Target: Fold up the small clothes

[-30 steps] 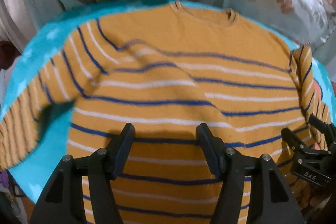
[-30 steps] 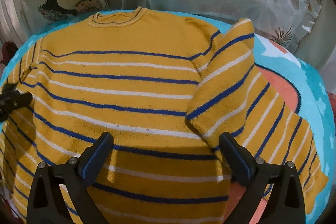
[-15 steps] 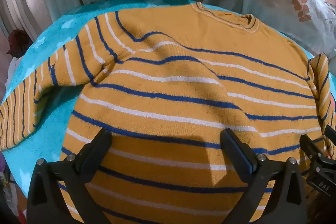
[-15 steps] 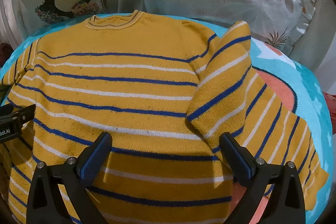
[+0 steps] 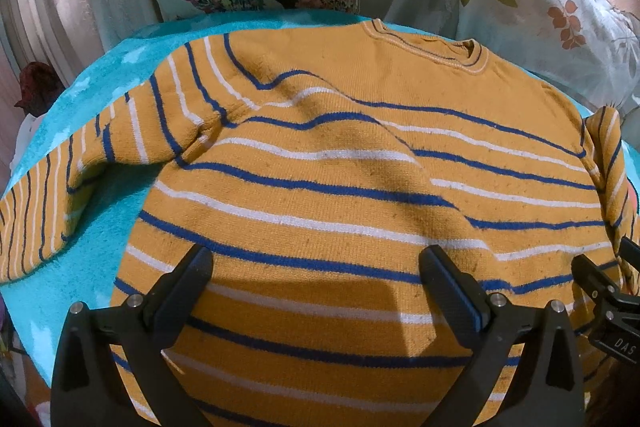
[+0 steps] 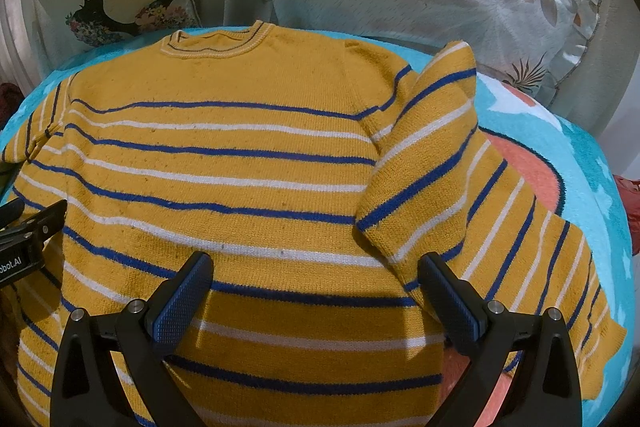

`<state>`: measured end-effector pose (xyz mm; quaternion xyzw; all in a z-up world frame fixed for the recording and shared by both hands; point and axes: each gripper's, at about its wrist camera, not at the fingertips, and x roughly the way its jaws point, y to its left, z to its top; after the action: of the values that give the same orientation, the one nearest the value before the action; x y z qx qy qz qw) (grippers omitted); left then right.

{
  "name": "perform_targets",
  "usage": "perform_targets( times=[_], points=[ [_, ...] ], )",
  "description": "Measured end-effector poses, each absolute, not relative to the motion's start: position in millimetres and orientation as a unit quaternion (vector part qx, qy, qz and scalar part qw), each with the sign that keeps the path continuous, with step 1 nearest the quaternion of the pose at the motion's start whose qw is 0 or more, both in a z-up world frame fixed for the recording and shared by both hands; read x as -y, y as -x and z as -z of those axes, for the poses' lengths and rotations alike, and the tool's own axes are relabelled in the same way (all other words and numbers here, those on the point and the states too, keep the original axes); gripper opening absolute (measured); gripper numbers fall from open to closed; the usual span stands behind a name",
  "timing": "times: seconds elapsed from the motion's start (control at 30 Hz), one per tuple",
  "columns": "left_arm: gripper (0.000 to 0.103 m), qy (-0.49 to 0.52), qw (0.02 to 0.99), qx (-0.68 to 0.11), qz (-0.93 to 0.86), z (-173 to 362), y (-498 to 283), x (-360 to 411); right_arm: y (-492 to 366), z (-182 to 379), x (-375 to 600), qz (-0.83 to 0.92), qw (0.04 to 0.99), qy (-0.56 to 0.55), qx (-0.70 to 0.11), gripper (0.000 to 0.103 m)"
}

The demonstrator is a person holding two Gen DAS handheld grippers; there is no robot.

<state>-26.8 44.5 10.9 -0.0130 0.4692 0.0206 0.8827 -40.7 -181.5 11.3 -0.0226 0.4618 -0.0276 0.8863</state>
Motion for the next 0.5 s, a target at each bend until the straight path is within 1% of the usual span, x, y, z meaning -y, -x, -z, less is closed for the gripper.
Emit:
perform_targets(
  times=[0.33, 0.5],
  points=[
    [0.103, 0.015, 0.885, -0.464, -0.026, -11.1, 28.4, -43.6, 40.2, -10.6, 183.3, 0.03, 0.885, 0.024, -0.465, 0.103],
    [0.103, 0.014, 0.885, -0.464, -0.029, -10.4, 26.9, -42.3, 28.5, -14.6, 183.8, 0.052, 0.858, 0.011, -0.51, 0.103]
  ],
)
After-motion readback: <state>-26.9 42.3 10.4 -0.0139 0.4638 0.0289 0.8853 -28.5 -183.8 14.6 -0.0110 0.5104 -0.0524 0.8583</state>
